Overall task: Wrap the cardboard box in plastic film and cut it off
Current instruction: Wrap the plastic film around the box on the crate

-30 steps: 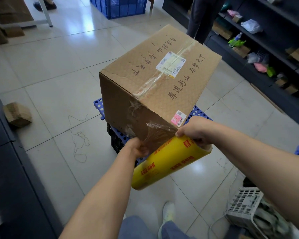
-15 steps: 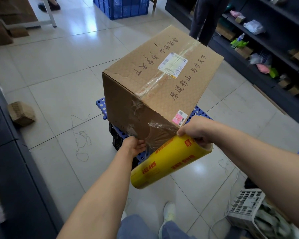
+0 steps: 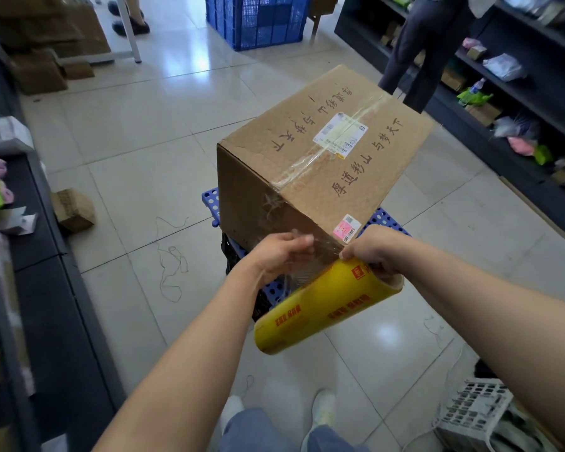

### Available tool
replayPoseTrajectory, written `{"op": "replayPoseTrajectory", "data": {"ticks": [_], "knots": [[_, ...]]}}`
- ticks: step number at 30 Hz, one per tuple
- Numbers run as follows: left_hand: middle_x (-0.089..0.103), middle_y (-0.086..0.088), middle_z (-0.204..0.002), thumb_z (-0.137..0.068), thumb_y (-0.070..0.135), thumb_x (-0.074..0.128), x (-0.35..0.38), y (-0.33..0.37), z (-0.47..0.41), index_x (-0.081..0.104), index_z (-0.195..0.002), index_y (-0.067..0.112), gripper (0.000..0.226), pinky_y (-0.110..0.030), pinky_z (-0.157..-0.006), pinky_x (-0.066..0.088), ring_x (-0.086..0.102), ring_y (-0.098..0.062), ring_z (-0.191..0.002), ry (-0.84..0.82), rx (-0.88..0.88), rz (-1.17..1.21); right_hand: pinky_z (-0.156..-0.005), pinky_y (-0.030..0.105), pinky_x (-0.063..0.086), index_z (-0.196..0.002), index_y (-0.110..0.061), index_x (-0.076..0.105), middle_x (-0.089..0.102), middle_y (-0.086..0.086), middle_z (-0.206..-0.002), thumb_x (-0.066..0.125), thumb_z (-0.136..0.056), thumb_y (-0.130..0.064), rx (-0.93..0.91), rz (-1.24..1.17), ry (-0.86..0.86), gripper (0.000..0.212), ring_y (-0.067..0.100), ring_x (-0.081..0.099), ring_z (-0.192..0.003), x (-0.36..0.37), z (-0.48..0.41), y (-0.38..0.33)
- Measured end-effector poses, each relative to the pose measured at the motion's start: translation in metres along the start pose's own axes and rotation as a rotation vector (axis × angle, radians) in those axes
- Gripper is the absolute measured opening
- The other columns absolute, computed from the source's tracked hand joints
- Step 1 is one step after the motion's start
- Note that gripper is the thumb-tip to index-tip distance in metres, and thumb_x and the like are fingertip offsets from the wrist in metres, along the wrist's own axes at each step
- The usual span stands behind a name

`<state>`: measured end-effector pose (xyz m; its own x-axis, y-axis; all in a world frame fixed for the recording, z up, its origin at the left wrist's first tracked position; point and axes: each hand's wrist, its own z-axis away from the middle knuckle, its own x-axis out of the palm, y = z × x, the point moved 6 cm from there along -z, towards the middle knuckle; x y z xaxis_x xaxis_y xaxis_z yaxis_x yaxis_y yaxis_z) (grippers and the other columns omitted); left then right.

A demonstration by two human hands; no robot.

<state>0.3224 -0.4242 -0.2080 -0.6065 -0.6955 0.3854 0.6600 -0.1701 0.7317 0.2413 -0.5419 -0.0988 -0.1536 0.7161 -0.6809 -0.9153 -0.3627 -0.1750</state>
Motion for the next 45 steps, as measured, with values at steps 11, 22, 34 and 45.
{"op": "replayPoseTrajectory", "data": {"ticks": [11,22,34,45], "knots": [[0.06,-0.01,-0.085,-0.094,0.007,0.054,-0.049,-0.062,0.008,0.063,-0.103,0.006,0.014,-0.026,-0.062,0.044,0.054,-0.017,-0.068,0.539,-0.027,0.05,-0.082,0.03,0.05,-0.129,-0.006,0.039,0.054,0.013,-0.124,0.061,-0.09,-0.027,-0.01,0.0,-0.022,0.049,0.024,0.056,-0.109,0.0,0.0,0.002],[0.053,-0.016,-0.131,-0.093,0.033,0.055,-0.044,-0.203,0.01,0.056,-0.124,-0.002,0.047,-0.038,-0.1,0.036,0.047,-0.033,-0.122,0.704,-0.371,0.111,-0.086,0.037,0.049,-0.129,-0.003,0.04,0.048,0.012,-0.096,0.066,-0.087,-0.024,-0.137,0.003,-0.024,0.054,0.029,0.052,-0.094,-0.007,-0.003,0.002],[0.055,-0.013,-0.104,-0.089,0.034,0.049,-0.005,-0.226,0.019,0.053,-0.085,0.014,0.021,-0.039,-0.083,0.037,0.05,-0.027,-0.095,0.764,-0.327,0.435,-0.09,0.045,0.049,-0.121,-0.003,0.051,0.058,0.017,-0.112,0.068,-0.082,-0.036,-0.412,0.206,0.11,0.054,0.034,0.057,-0.101,-0.008,-0.009,-0.002],[0.05,-0.014,-0.135,-0.095,0.003,0.049,-0.026,-0.172,0.009,0.051,-0.132,0.003,0.037,-0.037,-0.102,0.039,0.047,-0.029,-0.124,0.725,-0.197,0.072,-0.094,0.05,0.046,-0.12,-0.001,0.048,0.056,0.018,-0.11,0.068,-0.081,-0.03,-0.328,0.152,0.086,0.053,0.036,0.055,-0.102,-0.002,-0.008,-0.004]]}}
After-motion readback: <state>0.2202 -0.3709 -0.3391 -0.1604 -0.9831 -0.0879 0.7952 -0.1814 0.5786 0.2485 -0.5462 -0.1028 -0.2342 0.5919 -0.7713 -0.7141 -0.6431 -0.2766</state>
